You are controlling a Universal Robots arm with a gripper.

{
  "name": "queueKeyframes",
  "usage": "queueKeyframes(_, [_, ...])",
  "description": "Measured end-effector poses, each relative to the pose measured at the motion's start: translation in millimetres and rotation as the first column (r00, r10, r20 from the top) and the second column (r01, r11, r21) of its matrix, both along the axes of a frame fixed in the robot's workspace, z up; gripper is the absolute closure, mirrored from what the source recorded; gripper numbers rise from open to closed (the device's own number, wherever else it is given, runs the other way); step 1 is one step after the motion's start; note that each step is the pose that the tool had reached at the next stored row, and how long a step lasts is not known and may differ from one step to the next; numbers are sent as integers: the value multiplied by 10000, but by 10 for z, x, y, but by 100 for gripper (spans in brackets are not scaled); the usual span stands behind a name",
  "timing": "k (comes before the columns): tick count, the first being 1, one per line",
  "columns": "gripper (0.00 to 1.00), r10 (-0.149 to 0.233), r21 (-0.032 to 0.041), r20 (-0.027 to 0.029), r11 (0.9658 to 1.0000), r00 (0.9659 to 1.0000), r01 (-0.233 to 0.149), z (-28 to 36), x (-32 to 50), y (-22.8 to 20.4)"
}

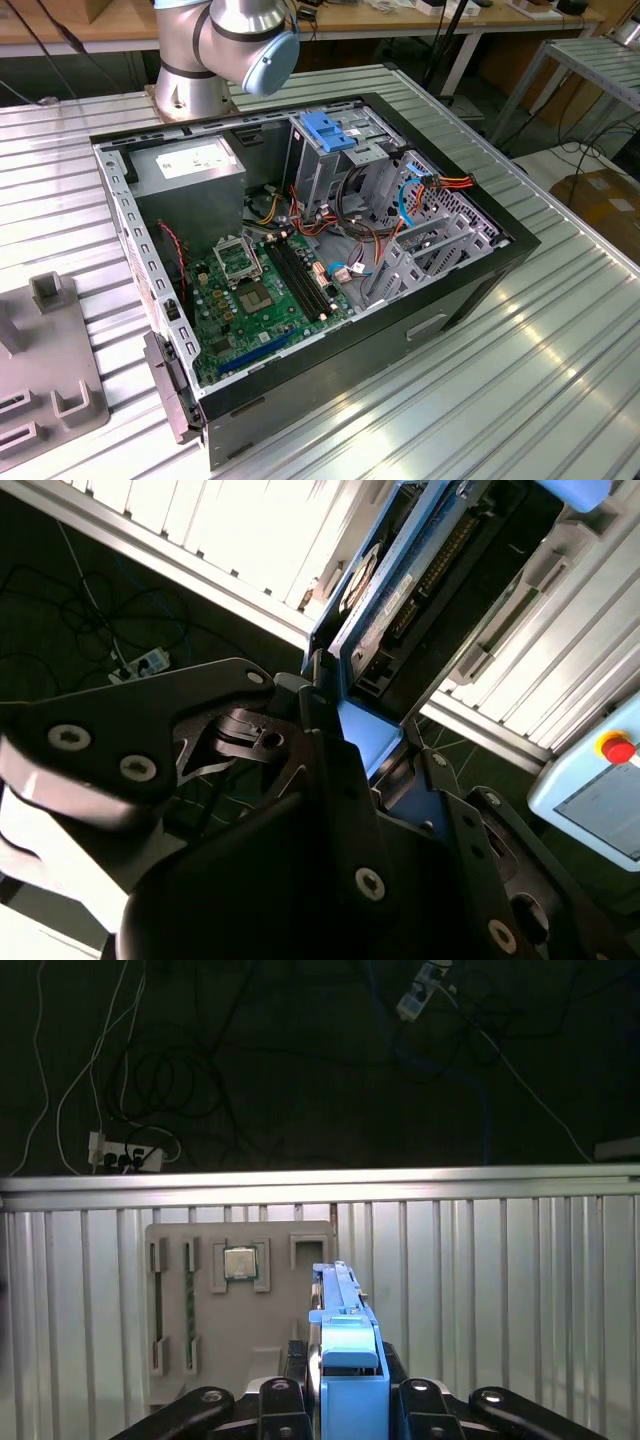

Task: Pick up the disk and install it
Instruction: 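Pick up the disk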

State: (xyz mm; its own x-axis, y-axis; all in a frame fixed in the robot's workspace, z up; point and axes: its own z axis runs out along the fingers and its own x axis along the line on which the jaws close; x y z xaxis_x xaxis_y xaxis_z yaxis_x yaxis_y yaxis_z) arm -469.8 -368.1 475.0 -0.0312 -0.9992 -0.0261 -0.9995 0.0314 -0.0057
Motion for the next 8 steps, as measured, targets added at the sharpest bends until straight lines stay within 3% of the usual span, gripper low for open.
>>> queueKeyframes(8, [63,0,37,-12,10000,10000,0,171,0,0])
